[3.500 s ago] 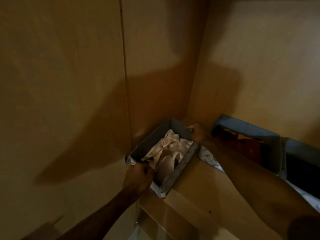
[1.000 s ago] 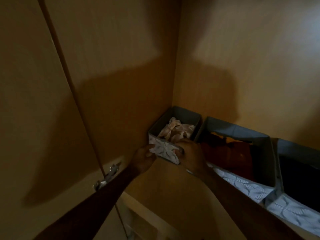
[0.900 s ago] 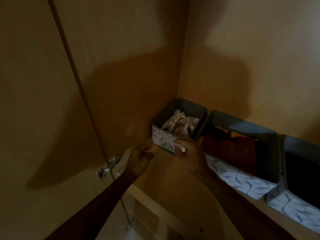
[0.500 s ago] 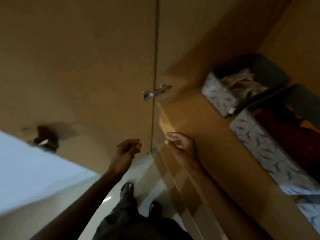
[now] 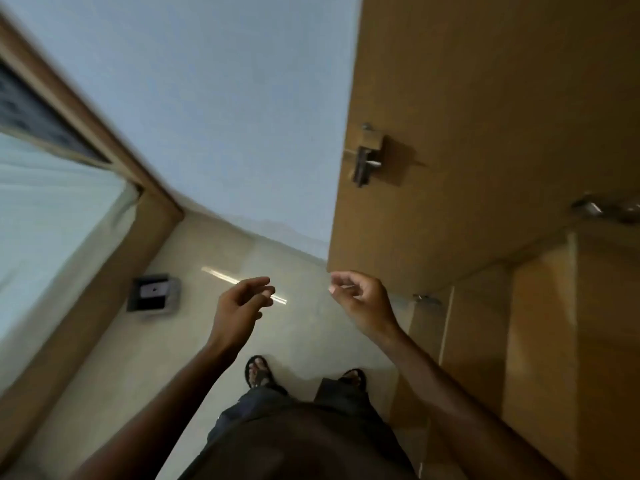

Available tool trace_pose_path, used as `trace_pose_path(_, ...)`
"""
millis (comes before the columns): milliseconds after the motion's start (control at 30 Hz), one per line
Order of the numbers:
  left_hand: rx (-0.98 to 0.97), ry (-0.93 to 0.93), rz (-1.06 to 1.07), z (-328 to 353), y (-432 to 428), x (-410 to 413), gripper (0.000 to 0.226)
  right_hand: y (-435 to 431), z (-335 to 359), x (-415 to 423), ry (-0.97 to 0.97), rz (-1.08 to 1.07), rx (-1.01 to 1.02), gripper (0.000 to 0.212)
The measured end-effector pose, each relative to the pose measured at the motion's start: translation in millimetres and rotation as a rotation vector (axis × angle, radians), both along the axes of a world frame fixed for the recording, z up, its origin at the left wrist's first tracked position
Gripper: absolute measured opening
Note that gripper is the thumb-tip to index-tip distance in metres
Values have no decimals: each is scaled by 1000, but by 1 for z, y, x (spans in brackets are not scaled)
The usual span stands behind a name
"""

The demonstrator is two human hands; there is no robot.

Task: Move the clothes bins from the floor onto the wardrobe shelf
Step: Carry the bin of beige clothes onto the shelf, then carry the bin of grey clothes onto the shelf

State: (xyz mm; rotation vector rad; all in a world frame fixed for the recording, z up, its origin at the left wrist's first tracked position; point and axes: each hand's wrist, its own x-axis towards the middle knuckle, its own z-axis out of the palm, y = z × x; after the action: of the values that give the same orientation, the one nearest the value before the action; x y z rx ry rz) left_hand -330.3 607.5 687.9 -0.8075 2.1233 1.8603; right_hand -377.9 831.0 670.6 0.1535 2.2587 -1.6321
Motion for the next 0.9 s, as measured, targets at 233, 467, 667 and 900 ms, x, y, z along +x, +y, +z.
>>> trace_pose_path(233, -7, -7, 247, -14, -117, 67, 26, -139, -7, 4, -19, 297, 68, 27)
trace_pose_path(467, -15, -22, 419, -18, -226, 121, 26, -274, -2, 20, 23, 560, 122, 31)
trace_pose_path(667, -3, 3, 718, -10, -306, 172, 25, -395, 0, 32, 27, 846, 131, 29)
trace_pose_path(900, 5, -36, 1057, -18, -382, 231, 24, -551, -14, 66, 49, 1193, 156, 31)
